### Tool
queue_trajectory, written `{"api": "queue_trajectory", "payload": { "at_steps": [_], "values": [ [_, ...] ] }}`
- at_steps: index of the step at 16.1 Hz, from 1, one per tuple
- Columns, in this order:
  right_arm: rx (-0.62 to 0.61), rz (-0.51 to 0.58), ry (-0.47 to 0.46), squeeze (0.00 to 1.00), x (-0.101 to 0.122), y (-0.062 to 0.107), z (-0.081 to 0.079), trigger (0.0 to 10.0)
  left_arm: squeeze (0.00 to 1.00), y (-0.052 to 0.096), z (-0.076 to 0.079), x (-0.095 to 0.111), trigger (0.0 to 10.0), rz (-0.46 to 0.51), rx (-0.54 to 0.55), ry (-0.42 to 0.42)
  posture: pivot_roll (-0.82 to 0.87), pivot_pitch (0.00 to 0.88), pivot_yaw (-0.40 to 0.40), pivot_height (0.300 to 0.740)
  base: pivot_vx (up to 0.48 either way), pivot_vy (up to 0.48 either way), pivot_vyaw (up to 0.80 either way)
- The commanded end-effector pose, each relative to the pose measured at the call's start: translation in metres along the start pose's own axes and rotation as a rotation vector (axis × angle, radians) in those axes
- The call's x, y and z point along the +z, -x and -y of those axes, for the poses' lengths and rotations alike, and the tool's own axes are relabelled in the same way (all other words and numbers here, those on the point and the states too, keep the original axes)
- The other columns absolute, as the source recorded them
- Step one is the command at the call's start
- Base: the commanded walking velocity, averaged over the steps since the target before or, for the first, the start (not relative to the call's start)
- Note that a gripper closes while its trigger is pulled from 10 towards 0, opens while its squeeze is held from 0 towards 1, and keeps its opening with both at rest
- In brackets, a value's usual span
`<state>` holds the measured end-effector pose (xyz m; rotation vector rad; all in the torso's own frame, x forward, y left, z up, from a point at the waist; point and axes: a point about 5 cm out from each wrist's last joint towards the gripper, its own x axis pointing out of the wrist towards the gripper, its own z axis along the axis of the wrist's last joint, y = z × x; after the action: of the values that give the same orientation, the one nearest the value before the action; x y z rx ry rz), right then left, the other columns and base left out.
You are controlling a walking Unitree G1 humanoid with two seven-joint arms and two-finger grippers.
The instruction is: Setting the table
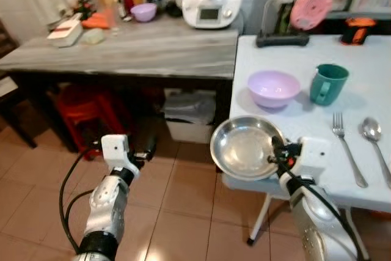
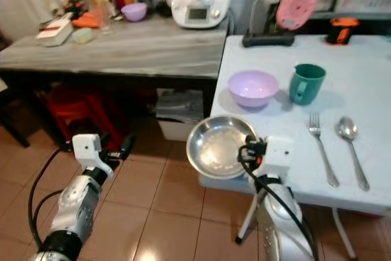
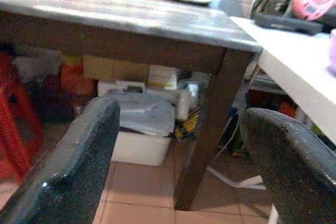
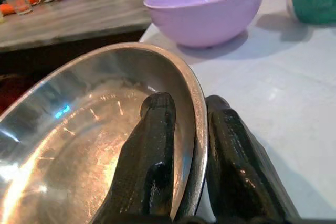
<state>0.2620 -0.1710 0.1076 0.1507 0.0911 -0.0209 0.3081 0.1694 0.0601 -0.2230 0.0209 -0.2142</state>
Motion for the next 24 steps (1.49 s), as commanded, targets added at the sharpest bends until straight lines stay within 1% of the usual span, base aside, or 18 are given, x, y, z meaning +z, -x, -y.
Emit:
{"api": "queue_trajectory", "payload": {
  "at_steps": [1, 8, 13, 15, 16, 19, 21, 22, 24],
  "values": [
    [0.041, 0.029, -0.009, 0.0, 0.006, -0.003, -0.012, 10.0, 0.0, 0.003, -0.01, 0.002, 10.0, 0.002, 0.027, -0.019, -0.15, 0.0, 0.085, 0.74, 0.0, 0.48, 0.0],
    [0.047, 0.035, -0.015, 0.0, 0.005, -0.004, -0.014, 10.0, 0.0, 0.002, -0.009, 0.002, 10.0, 0.006, 0.02, -0.019, -0.14, 0.0, 0.088, 0.74, 0.0, 0.48, 0.0],
    [0.044, 0.044, -0.017, 0.0, 0.007, -0.006, -0.013, 10.0, 0.0, -0.001, -0.006, 0.003, 10.0, 0.01, 0.013, -0.019, -0.15, 0.0, 0.09, 0.74, 0.0, 0.48, -0.55],
    [0.044, 0.047, -0.018, 0.0, 0.007, -0.005, -0.013, 10.0, 0.0, -0.001, -0.004, 0.002, 10.0, 0.009, 0.012, -0.017, -0.15, 0.0, 0.09, 0.74, 0.0, 0.48, 0.0],
    [0.043, 0.049, -0.016, 0.0, 0.007, -0.005, -0.013, 10.0, 0.0, -0.001, -0.004, 0.001, 10.0, 0.004, 0.025, -0.02, -0.15, 0.0, 0.09, 0.74, 0.0, 0.247, 0.0],
    [0.052, 0.074, 0.006, 0.0, 0.01, -0.005, -0.013, 10.0, 0.0, 0.001, -0.001, 0.004, 10.0, 0.037, -0.011, -0.03, -0.15, 0.0, 0.088, 0.74, 0.0, 0.0, 0.0],
    [0.054, 0.083, 0.011, 0.0, 0.012, -0.005, -0.013, 10.0, 0.0, 0.003, -0.002, 0.005, 10.0, 0.052, -0.001, -0.036, -0.15, 0.0, 0.088, 0.74, 0.0, 0.0, 0.8],
    [0.049, 0.085, 0.011, 0.0, 0.012, -0.005, -0.012, 10.0, 0.0, 0.005, -0.004, 0.006, 10.0, 0.058, 0.018, -0.052, -0.15, 0.0, 0.088, 0.74, 0.0, 0.0, 0.79],
    [0.046, 0.09, 0.014, 0.0, 0.012, -0.005, -0.011, 10.0, 0.0, 0.012, -0.012, 0.008, 10.0, 0.082, 0.079, -0.128, -0.14, 0.0, 0.088, 0.74, 0.0, 0.0, 0.56]
  ]
}}
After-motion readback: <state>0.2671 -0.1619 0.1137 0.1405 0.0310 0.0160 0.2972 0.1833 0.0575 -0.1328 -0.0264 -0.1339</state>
